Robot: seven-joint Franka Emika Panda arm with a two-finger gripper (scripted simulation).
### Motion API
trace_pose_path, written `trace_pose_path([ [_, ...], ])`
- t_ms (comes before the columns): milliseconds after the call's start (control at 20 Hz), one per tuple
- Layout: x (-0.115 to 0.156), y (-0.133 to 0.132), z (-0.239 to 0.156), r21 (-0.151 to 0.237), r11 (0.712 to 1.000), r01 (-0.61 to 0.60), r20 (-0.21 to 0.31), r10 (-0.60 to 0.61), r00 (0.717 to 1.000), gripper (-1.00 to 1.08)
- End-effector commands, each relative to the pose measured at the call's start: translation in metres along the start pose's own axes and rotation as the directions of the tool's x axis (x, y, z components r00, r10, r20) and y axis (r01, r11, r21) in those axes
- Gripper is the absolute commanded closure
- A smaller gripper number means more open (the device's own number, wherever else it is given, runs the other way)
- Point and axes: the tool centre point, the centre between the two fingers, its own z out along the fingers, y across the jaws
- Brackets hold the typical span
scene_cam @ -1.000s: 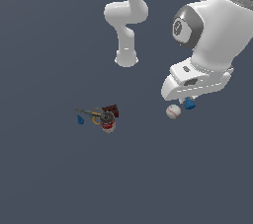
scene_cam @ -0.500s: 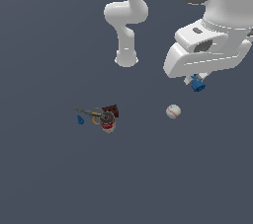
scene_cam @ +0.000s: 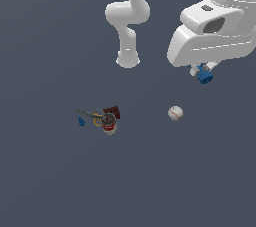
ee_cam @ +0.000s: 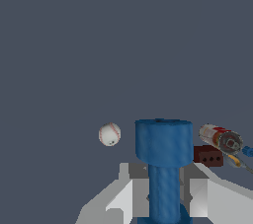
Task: Pick up a designated object from a clutter of objects.
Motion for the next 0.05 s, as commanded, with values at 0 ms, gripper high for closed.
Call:
trace_pose_path([
  [0, 0.0002, 0.0003, -0.0021, 0.000, 1.000, 0.000, 0.001, 0.000, 1.000, 1.08],
])
